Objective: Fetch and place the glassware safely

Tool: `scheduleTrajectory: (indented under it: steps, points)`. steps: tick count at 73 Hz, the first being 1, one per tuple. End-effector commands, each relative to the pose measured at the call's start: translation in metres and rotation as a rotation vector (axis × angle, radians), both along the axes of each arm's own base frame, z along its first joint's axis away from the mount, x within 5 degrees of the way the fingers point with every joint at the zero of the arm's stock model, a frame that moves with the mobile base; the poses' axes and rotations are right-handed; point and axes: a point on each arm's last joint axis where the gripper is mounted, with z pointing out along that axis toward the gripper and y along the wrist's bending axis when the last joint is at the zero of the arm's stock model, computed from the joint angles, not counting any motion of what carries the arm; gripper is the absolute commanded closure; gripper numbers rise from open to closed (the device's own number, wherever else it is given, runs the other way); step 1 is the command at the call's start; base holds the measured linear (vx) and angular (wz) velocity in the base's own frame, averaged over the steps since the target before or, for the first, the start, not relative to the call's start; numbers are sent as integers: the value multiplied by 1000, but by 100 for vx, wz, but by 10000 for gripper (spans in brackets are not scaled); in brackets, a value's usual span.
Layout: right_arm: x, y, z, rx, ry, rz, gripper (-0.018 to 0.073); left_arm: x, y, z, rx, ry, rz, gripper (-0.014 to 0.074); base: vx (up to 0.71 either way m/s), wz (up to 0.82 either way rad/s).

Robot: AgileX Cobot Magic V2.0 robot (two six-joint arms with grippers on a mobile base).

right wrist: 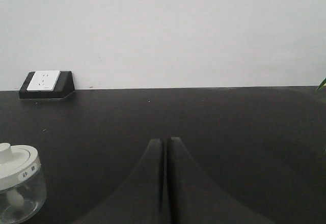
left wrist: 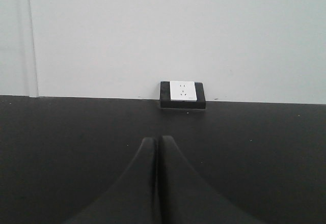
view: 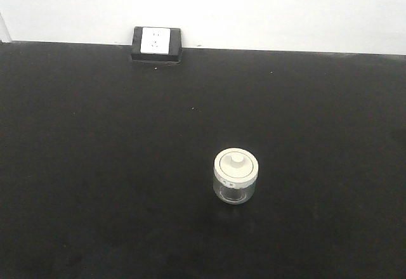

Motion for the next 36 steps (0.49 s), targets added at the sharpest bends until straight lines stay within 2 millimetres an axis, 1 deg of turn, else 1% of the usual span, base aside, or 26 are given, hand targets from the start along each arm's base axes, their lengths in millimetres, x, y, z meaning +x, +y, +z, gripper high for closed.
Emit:
scheduleTrajectory:
  steps: [1, 36]
  points:
    - [0, 0, 0, -11, -58, 0, 567, -1, 0, -4, -14, -49, -1, 603, 0, 0]
    - [0, 0, 0, -11, -58, 0, 567, -1, 0, -4, -14, -49, -1, 603, 0, 0]
